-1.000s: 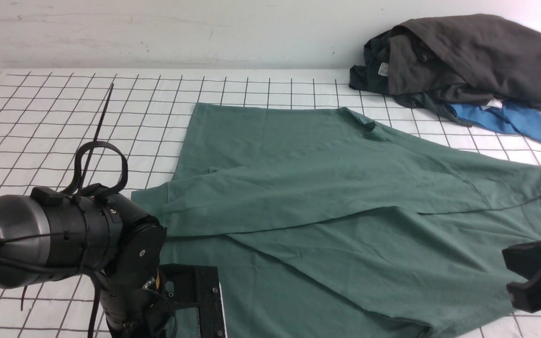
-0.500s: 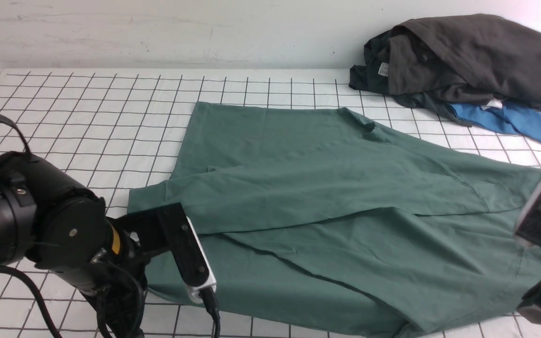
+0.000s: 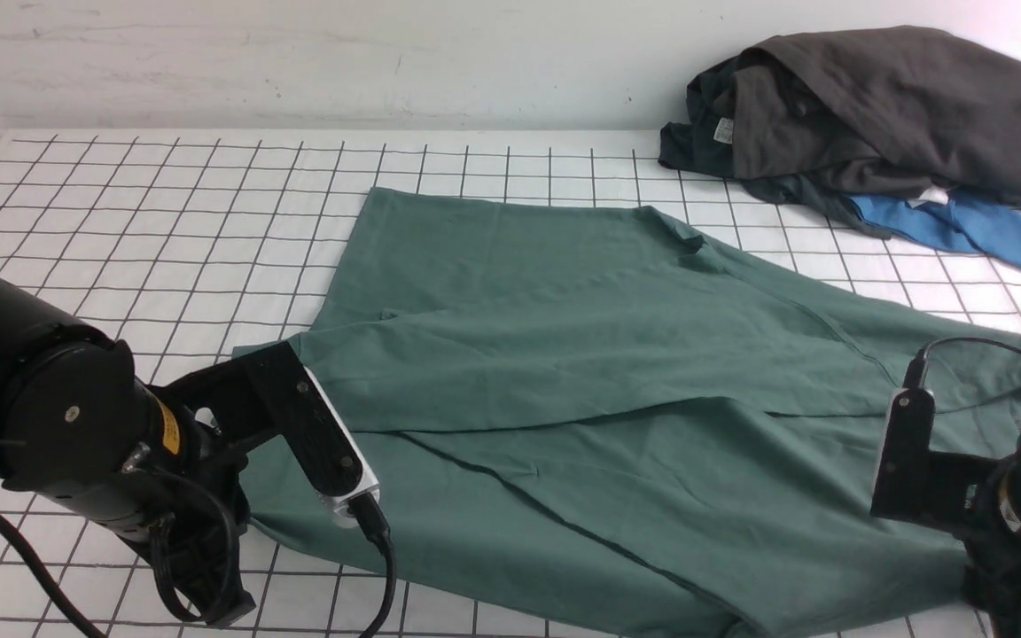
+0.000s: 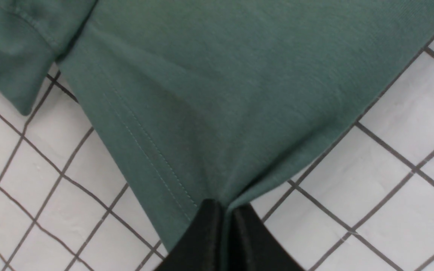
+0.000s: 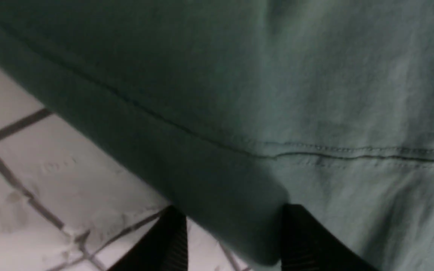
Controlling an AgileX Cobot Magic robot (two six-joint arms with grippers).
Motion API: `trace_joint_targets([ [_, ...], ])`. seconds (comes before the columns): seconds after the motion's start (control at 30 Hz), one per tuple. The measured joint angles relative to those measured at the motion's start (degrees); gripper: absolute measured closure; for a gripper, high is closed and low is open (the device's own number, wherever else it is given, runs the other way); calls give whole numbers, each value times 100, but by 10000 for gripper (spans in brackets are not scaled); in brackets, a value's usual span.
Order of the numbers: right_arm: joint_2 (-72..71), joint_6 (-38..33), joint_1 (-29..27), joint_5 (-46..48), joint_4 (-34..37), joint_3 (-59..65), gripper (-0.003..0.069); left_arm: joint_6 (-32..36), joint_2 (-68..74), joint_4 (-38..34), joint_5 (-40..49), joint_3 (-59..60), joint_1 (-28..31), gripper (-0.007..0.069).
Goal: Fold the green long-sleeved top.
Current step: Use both arms simultaneously to clamp the lower edge of the clothing fabric, then use both arms to drag the lower edge of the fabric forward and fold it over the upper edge
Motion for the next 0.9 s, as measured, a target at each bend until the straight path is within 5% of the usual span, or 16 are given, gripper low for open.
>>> trace_joint_targets([
  [0.07, 7, 147, 0, -68, -58, -4, 440, 0, 0, 0, 0, 0, 0, 622],
  [0.13, -71, 557, 0, -85, -192, -4, 589, -104, -10, -6, 24, -6, 0, 622],
  [0.23, -329, 1344, 0, -100, -553, -39, 650, -454, -65, -6, 82, -162, 23, 622],
  [0.4, -507, 2518, -399, -212, -839, -687, 655, -1562, 204, -46, -408, -1139, 459, 622],
  [0.53, -315, 2793, -719, -557, -711, -1458, 655, -1709, 937, -72, -724, -2309, 749, 622],
  [0.9, 1949, 3133, -1087, -563, -92, -4039, 634, -1773, 5472, 54, -418, -8207, 961, 565],
])
